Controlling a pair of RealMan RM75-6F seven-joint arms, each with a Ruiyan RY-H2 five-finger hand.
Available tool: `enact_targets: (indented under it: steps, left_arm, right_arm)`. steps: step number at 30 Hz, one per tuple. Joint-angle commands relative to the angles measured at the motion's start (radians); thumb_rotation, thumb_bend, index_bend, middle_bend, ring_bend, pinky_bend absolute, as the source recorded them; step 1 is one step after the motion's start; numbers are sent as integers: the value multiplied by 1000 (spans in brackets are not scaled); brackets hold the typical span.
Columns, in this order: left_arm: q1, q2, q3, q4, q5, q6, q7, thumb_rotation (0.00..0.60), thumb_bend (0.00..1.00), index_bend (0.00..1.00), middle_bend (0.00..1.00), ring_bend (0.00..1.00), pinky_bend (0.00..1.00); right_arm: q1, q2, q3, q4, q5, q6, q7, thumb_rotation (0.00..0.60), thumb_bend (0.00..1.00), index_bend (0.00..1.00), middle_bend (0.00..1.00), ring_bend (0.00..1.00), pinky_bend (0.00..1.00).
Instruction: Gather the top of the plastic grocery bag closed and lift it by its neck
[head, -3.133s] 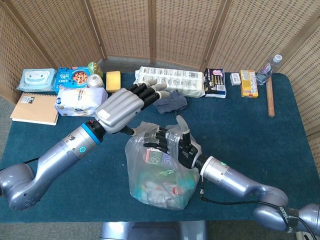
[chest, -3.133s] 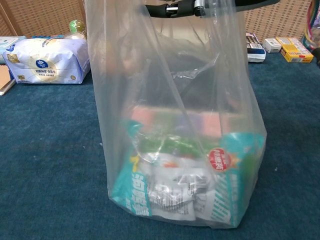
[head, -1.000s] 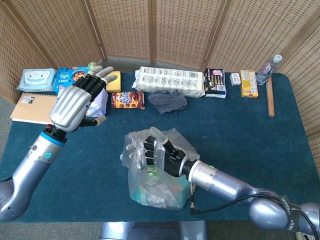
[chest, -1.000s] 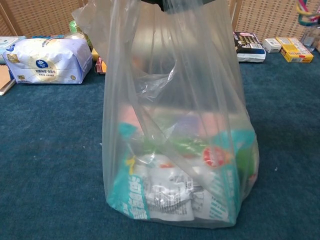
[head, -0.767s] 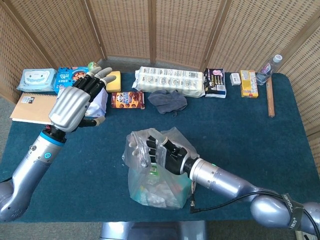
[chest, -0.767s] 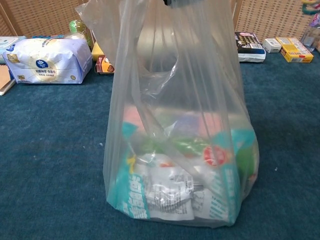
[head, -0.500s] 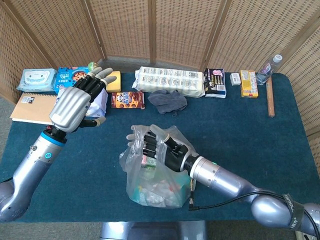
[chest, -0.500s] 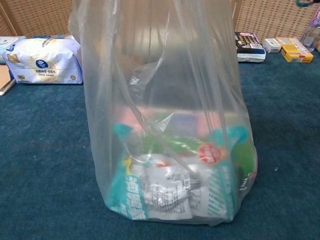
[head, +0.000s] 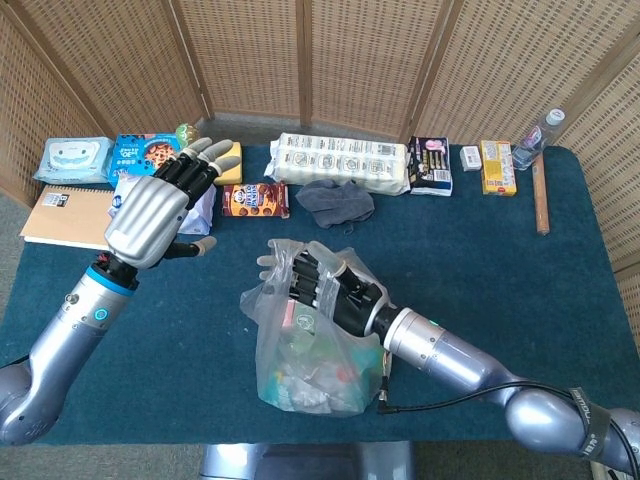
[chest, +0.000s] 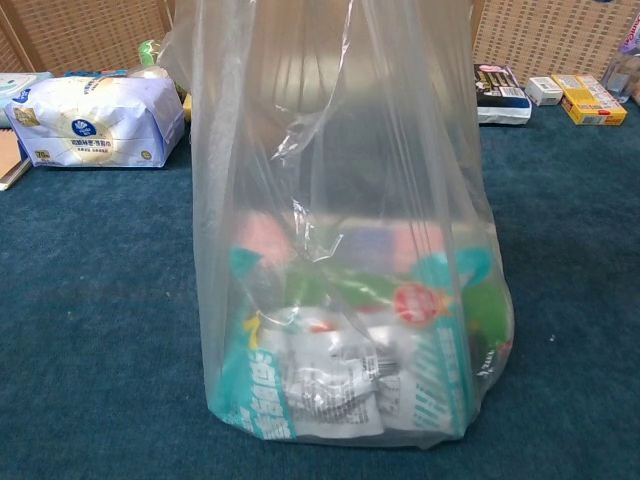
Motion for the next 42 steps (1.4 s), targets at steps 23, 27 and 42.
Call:
enact_targets:
  steps: [23, 27, 42]
  left_arm:
    - [1, -12, -9, 25, -44, -13, 11, 600, 0, 85, 68, 0, 142]
    - [4, -15, -8, 31, -39, -14, 5, 600, 0, 85, 68, 0, 142]
    - [57, -27, 20, 26, 28, 52, 15, 600, 0, 85, 68, 0, 142]
  right_arm:
    - [-30, -1, 29, -36, 57, 41, -85, 389, 240, 219, 315, 285, 513]
    - [-28, 10, 41, -30, 97, 34, -73, 396, 239, 246, 339, 322, 573]
    - [-83, 60, 93, -42, 140, 5, -76, 499, 236, 372, 467, 519, 723]
